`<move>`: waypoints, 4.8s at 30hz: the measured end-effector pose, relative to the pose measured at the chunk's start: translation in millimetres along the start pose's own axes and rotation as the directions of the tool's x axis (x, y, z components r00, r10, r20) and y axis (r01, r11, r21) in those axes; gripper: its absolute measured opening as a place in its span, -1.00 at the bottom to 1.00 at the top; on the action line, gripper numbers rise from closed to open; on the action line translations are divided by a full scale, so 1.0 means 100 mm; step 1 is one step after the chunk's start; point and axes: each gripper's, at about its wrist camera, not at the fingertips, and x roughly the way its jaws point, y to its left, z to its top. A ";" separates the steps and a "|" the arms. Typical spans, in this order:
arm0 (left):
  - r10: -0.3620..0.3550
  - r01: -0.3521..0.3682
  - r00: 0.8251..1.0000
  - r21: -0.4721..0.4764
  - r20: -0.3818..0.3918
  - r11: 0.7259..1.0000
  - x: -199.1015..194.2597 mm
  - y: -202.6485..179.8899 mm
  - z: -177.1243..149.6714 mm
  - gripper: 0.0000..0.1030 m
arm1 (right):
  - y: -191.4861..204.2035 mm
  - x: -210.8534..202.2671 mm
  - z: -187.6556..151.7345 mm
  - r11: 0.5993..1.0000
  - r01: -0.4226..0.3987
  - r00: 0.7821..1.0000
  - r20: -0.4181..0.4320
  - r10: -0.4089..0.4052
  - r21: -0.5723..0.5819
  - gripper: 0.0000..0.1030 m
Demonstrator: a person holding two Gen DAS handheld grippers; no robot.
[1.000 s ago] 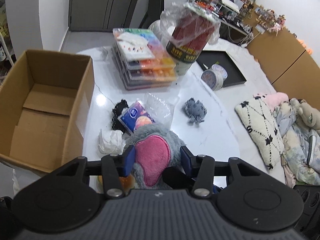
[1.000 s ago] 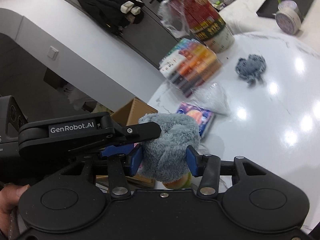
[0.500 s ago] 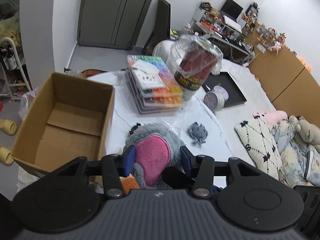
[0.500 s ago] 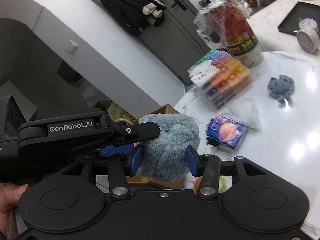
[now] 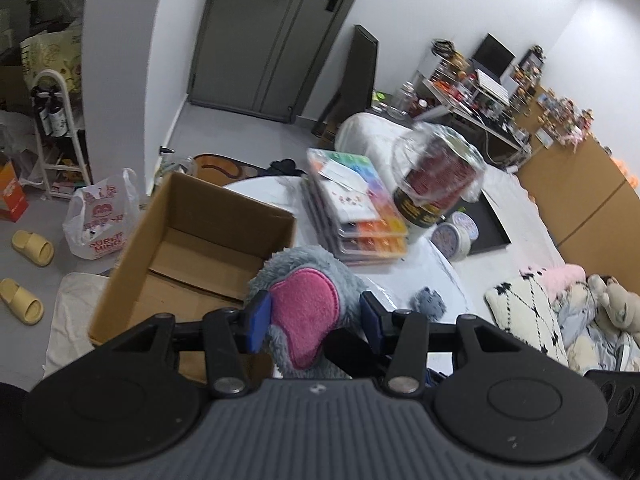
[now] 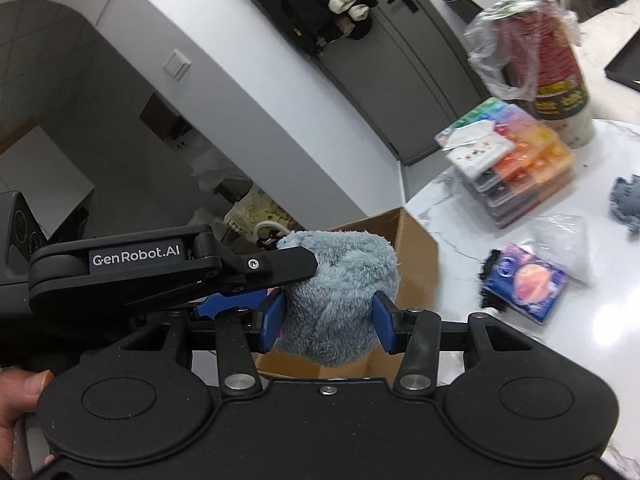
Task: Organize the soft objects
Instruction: 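Lift the grey fluffy plush with the left gripper over the cardboard box, then lower the grey plush into the box and open the left gripper, then move the left gripper to the orange hamburger plush and grasp it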
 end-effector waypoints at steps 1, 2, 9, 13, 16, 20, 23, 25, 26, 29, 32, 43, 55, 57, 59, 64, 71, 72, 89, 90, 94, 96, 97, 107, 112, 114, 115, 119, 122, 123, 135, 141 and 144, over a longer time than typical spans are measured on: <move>0.004 -0.004 1.000 -0.010 0.002 1.000 0.00 0.05 0.03 -0.08 | 0.02 0.04 0.00 1.000 -0.003 1.000 -0.005 0.003 -0.003 -0.09; 0.008 -0.008 1.000 -0.017 0.004 1.000 0.00 0.09 0.05 -0.08 | 0.05 0.09 0.01 1.000 -0.005 1.000 -0.012 0.005 -0.008 -0.09; 0.039 -0.038 0.999 -0.064 0.017 0.997 0.06 0.39 0.15 -0.08 | 0.21 0.44 0.06 0.999 -0.006 0.999 -0.054 0.004 -0.049 -0.09; 0.046 -0.045 0.999 -0.097 0.012 0.994 0.16 0.56 0.24 -0.08 | 0.27 0.64 0.09 0.998 0.000 0.997 -0.080 -0.006 -0.067 -0.09; 0.054 -0.053 0.999 -0.115 0.007 0.992 0.24 0.67 0.29 -0.08 | 0.31 0.76 0.11 0.997 0.011 0.995 -0.095 -0.019 -0.080 -0.09; 0.061 -0.060 0.998 -0.134 0.002 0.989 0.35 0.78 0.36 -0.08 | 0.34 0.91 0.14 0.995 0.023 0.993 -0.110 -0.034 -0.093 -0.09; 0.063 -0.063 0.998 -0.150 -0.005 0.987 0.45 0.85 0.41 -0.08 | 0.33 0.99 0.17 0.995 0.034 0.992 -0.116 -0.045 -0.097 -0.08; 0.070 -0.071 0.997 -0.158 -0.013 0.985 0.52 0.86 0.45 -0.08 | 0.31 1.06 0.19 0.994 0.044 0.991 -0.125 -0.056 -0.098 -0.08; 0.072 -0.074 0.997 -0.161 -0.018 0.984 0.56 0.86 0.46 -0.08 | 0.30 1.09 0.21 0.994 0.052 0.989 -0.130 -0.064 -0.095 -0.08; 0.069 -0.073 0.997 -0.163 -0.027 0.984 0.65 0.86 0.49 -0.08 | 0.26 1.15 0.25 0.993 0.071 0.987 -0.136 -0.083 -0.089 -0.06; 0.064 -0.068 0.997 -0.159 -0.031 0.985 0.74 0.84 0.52 -0.08 | 0.22 1.23 0.26 0.992 0.088 0.984 -0.149 -0.101 -0.091 -0.06; 0.068 -0.079 0.995 -0.170 -0.069 0.982 0.86 0.89 0.47 -0.08 | 0.22 1.37 0.18 0.989 0.111 0.972 -0.195 -0.128 -0.099 -0.07; 0.140 -0.142 0.990 -0.141 -0.025 0.980 0.48 0.83 0.41 0.02 | 0.25 1.02 0.15 0.977 0.184 0.961 -0.189 -0.202 -0.108 0.19; 0.151 -0.152 0.988 -0.135 -0.021 0.979 0.42 0.80 0.39 0.11 | 0.25 0.97 0.14 0.977 0.184 0.962 -0.186 -0.202 -0.111 0.22; 0.159 -0.161 0.987 -0.127 -0.021 0.979 0.36 0.78 0.37 0.18 | 0.25 0.89 0.13 0.980 0.173 0.964 -0.189 -0.190 -0.104 0.23; 0.155 -0.153 0.988 -0.084 0.008 0.985 0.15 0.68 0.31 0.30 | 0.29 0.63 0.12 0.974 0.186 0.966 -0.157 -0.206 -0.129 0.48; 0.164 -0.163 0.986 -0.040 0.021 0.986 0.01 0.52 0.22 0.46 | 0.23 0.32 0.11 0.966 0.218 0.961 -0.142 -0.238 -0.143 0.55; 0.166 -0.165 0.986 -0.030 0.018 0.986 0.00 0.48 0.20 0.49 | 0.21 0.27 0.11 0.965 0.219 0.961 -0.138 -0.238 -0.144 0.57; 0.181 -0.182 0.983 0.100 0.015 0.978 -0.15 0.00 -0.11 0.67 | -0.06 -0.38 0.14 0.947 0.243 0.958 -0.097 -0.268 -0.210 0.87; 0.180 -0.180 0.984 0.111 0.014 0.977 -0.16 -0.04 -0.14 0.67 | -0.08 -0.42 0.16 0.946 0.241 0.959 -0.095 -0.266 -0.217 0.89; 0.189 -0.189 0.982 0.128 0.009 0.974 -0.18 -0.11 -0.23 0.67 | -0.20 -0.58 0.20 0.940 0.239 0.959 -0.094 -0.268 -0.244 0.92; 0.186 -0.185 0.982 0.134 0.007 0.974 -0.19 -0.14 -0.28 0.67 | -0.27 -0.64 0.22 0.940 0.240 0.958 -0.096 -0.269 -0.242 0.92; 0.188 -0.187 0.982 0.139 0.007 0.972 -0.19 -0.16 -0.30 0.67 | -0.29 -0.66 0.22 0.937 0.246 0.957 -0.094 -0.276 -0.247 0.92; 0.232 -0.234 0.972 0.142 0.032 0.962 -0.24 -0.29 -0.52 0.67 | -0.54 -0.91 0.39 0.938 0.251 0.960 -0.061 -0.273 -0.238 0.99; 0.224 -0.226 0.974 0.149 0.032 0.963 -0.23 -0.35 -0.63 0.67 | -0.67 -0.91 0.44 0.937 0.237 0.960 -0.084 -0.266 -0.257 1.00; 0.223 -0.225 0.974 0.148 0.031 0.963 -0.21 -0.38 -0.68 0.67 | -0.73 -0.88 0.45 0.938 0.229 0.960 -0.100 -0.262 -0.260 1.00; 0.222 -0.224 0.975 0.149 0.030 0.963 -0.20 -0.40 -0.71 0.67 | -0.76 -0.86 0.44 0.940 0.226 0.960 -0.107 -0.260 -0.257 1.00; 0.212 -0.213 0.977 0.163 0.028 0.963 -0.13 -0.47 -0.81 0.67 | -0.85 -0.78 0.41 0.940 0.223 0.955 -0.136 -0.264 -0.257 1.00; 0.207 -0.208 0.978 0.157 0.023 0.966 -0.06 -0.51 -0.87 0.66 | -0.86 -0.71 0.40 0.934 0.203 0.952 -0.165 -0.259 -0.295 1.00; 0.207 -0.208 0.978 0.154 0.023 0.966 -0.04 -0.52 -0.90 0.66 | -0.86 -0.68 0.39 0.926 0.191 0.949 -0.178 -0.259 -0.326 1.00; 0.223 -0.222 0.975 0.057 -0.020 0.973 0.30 -0.50 -1.14 0.61 | -1.06 -0.31 0.43 0.888 0.146 0.933 -0.237 -0.270 -0.436 0.84; 0.224 -0.223 0.974 0.059 -0.020 0.973 0.51 -0.52 -1.25 0.61 | -1.21 -0.16 0.45 0.887 0.154 0.934 -0.230 -0.275 -0.435 0.66; 0.225 -0.223 0.974 0.059 -0.024 0.973 0.63 -0.54 -1.29 0.61 | -1.30 -0.08 0.48 0.898 0.166 0.936 -0.222 -0.274 -0.408 0.58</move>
